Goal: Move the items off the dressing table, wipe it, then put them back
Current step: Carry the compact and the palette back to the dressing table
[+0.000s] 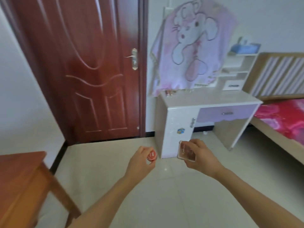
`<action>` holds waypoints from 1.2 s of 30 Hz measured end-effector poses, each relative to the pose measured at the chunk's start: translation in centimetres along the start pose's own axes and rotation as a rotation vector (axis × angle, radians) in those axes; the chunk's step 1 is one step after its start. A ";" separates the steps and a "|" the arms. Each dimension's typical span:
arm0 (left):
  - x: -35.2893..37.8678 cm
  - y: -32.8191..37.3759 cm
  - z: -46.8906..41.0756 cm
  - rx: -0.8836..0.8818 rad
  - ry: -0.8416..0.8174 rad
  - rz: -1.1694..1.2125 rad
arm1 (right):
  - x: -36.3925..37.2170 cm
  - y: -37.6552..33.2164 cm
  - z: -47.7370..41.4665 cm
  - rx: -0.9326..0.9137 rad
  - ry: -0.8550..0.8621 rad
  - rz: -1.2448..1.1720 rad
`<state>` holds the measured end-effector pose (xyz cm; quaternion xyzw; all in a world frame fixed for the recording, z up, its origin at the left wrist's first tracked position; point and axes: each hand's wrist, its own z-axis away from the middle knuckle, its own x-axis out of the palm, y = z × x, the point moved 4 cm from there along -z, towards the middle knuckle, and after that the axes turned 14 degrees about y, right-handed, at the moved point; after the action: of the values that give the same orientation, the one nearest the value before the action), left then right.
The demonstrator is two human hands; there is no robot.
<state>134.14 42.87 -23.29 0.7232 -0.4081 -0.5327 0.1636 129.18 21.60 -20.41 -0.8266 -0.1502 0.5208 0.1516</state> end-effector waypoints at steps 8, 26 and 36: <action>6.8 3.3 -5.5 0.131 -0.080 -0.052 | -2.5 8.3 -0.7 0.072 0.091 -0.002; 20.6 -0.2 -29.5 0.009 0.003 0.002 | 0.2 23.9 -21.6 0.047 0.013 0.057; 32.1 1.1 -38.4 0.044 -0.086 -0.037 | 1.7 36.5 -28.1 0.156 -0.064 0.051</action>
<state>171.55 10.05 -28.45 0.7105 -0.4128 -0.5572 0.1199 158.67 -13.55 -25.13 -0.7988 -0.0930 0.5606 0.1976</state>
